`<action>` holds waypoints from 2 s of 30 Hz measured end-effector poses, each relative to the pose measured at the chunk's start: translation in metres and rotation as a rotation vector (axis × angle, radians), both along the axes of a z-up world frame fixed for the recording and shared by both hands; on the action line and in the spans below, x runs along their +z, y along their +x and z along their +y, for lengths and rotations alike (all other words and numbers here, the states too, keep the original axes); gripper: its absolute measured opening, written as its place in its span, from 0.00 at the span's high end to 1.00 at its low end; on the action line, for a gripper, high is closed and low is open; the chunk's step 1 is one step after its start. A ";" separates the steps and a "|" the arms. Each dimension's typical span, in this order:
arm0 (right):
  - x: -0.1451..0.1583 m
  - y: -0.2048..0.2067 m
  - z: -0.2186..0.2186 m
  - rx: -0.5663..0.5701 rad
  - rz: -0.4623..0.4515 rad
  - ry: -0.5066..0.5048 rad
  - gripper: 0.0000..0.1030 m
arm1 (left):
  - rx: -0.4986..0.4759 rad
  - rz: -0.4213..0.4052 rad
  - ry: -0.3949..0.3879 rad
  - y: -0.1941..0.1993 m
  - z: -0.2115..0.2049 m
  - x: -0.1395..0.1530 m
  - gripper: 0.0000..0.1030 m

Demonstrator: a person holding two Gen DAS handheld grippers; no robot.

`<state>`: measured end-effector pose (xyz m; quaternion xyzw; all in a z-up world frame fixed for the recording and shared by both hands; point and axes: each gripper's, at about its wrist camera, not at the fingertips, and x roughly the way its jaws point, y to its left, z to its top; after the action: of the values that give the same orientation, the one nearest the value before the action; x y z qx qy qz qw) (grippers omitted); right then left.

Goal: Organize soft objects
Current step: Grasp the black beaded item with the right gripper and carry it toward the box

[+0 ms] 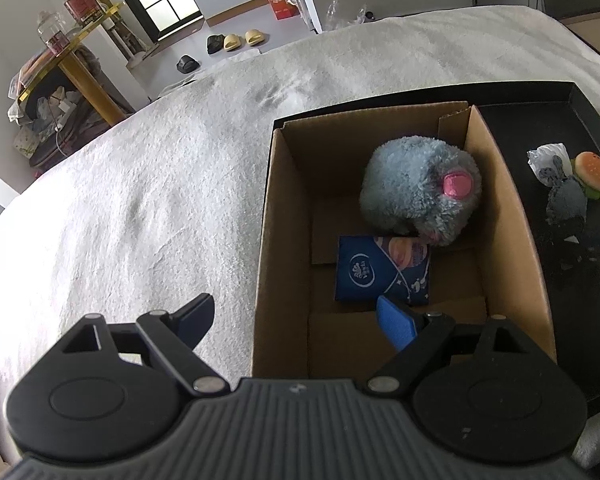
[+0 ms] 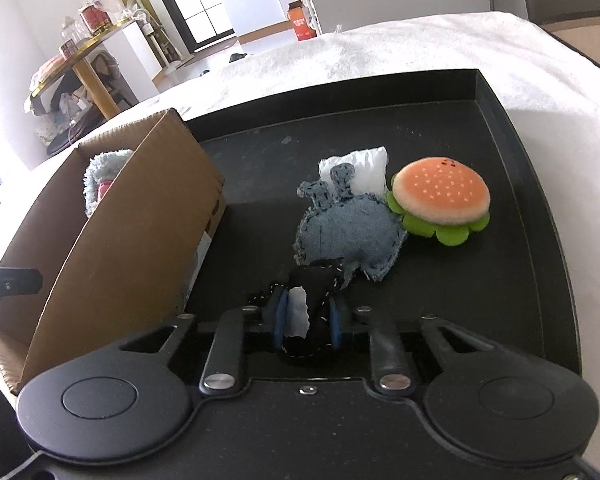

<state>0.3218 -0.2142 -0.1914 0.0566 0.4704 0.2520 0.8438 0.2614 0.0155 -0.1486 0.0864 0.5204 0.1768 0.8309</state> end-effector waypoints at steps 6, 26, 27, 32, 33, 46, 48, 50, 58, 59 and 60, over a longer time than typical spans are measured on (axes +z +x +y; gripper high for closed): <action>0.008 -0.007 -0.002 -0.002 0.009 -0.022 0.81 | -0.002 -0.008 -0.007 -0.002 0.000 0.002 0.15; 0.063 -0.038 -0.001 -0.032 -0.102 -0.094 0.80 | 0.004 -0.038 -0.082 -0.020 0.011 0.014 0.15; 0.066 -0.039 0.001 -0.029 -0.109 -0.097 0.80 | 0.004 -0.039 -0.086 -0.021 0.012 0.014 0.15; 0.080 -0.043 0.009 -0.017 -0.145 -0.115 0.80 | 0.007 -0.055 -0.096 -0.025 0.014 0.016 0.16; 0.083 -0.043 0.011 -0.015 -0.154 -0.119 0.80 | 0.008 -0.057 -0.099 -0.025 0.015 0.017 0.16; 0.119 -0.037 0.042 0.019 -0.246 -0.169 0.80 | 0.007 -0.085 -0.165 -0.031 0.028 0.017 0.18; 0.126 -0.038 0.048 0.029 -0.260 -0.174 0.80 | 0.003 -0.085 -0.170 -0.031 0.029 0.016 0.19; 0.133 -0.038 0.055 0.040 -0.273 -0.170 0.80 | 0.004 -0.086 -0.177 -0.031 0.032 0.015 0.21; 0.149 -0.038 0.081 0.086 -0.316 -0.190 0.80 | 0.012 -0.095 -0.236 -0.032 0.043 0.012 0.33; 0.150 -0.038 0.085 0.093 -0.319 -0.188 0.80 | 0.013 -0.094 -0.243 -0.033 0.044 0.012 0.34; 0.152 -0.038 0.088 0.100 -0.325 -0.188 0.80 | 0.014 -0.094 -0.250 -0.033 0.046 0.011 0.36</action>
<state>0.2843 -0.1263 -0.0395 -0.0874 0.3518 0.2542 0.8966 0.2287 0.0618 -0.1372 -0.0299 0.4996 0.1200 0.8574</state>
